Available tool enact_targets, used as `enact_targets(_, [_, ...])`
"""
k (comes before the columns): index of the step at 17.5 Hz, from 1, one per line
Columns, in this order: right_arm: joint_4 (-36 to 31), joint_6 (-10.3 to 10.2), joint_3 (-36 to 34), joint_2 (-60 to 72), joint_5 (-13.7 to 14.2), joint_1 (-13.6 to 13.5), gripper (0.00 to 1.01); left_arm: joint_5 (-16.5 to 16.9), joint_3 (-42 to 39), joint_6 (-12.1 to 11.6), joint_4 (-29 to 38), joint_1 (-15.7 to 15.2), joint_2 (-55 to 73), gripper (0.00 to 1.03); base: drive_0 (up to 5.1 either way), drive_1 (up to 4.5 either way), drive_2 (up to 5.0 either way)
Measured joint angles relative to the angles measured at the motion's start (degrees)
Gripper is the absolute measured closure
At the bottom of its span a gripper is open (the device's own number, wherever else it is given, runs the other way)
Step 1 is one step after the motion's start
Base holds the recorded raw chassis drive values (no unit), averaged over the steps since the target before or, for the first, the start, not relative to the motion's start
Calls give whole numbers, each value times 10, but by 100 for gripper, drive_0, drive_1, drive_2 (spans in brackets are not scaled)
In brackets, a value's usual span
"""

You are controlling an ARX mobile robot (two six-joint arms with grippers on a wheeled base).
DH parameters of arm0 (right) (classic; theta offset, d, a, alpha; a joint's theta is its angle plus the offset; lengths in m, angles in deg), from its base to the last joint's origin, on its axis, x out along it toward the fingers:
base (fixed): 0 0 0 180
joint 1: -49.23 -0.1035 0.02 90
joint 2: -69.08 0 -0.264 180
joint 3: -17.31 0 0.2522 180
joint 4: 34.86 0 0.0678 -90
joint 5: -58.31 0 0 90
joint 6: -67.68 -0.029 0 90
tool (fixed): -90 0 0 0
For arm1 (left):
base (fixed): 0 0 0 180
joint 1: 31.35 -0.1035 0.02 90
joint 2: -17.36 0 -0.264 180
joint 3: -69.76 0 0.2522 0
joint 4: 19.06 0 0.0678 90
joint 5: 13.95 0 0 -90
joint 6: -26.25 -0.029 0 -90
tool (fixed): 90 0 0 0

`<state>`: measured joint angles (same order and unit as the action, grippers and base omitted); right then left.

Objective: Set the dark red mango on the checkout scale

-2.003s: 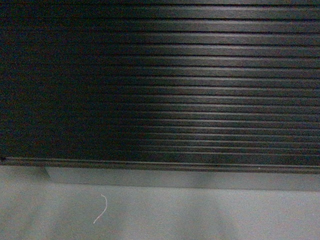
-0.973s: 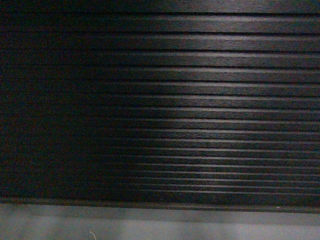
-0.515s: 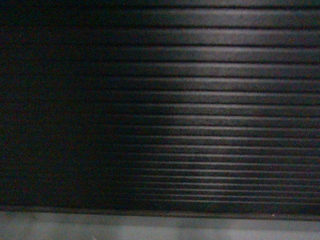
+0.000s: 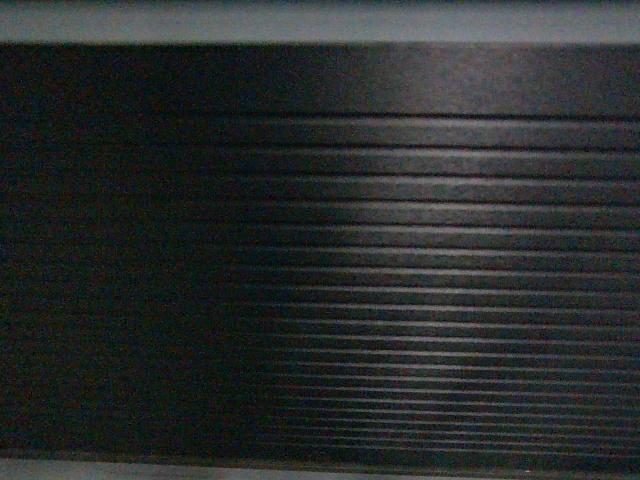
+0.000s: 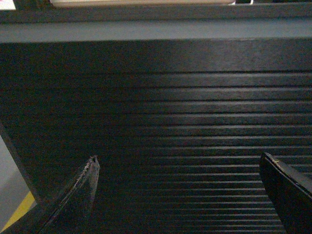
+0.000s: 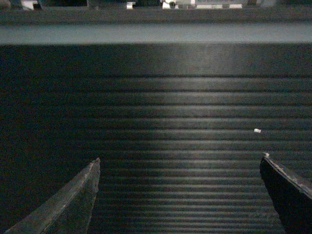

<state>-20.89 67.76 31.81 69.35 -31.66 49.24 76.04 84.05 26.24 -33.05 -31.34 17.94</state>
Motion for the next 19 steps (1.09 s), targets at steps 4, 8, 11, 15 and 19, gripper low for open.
enact_targets(4, [0,0,0,0,0,0,3,0,0,0,0,0,0,5,0,0,0])
enact_targets(8, [1,-1,0,0,0,0,3,0,0,0,0,0,0,5,0,0,0])
enact_targets(11, [0,0,0,0,0,0,3,-1,0,0,0,0,0,5,0,0,0])
enact_targets(15, [0,-1,0,0,0,0,3,0,0,0,0,0,0,5,0,0,0])
enact_targets(19, [0,0,0,0,0,0,3,0,0,0,1,0,0,5,0,0,0])
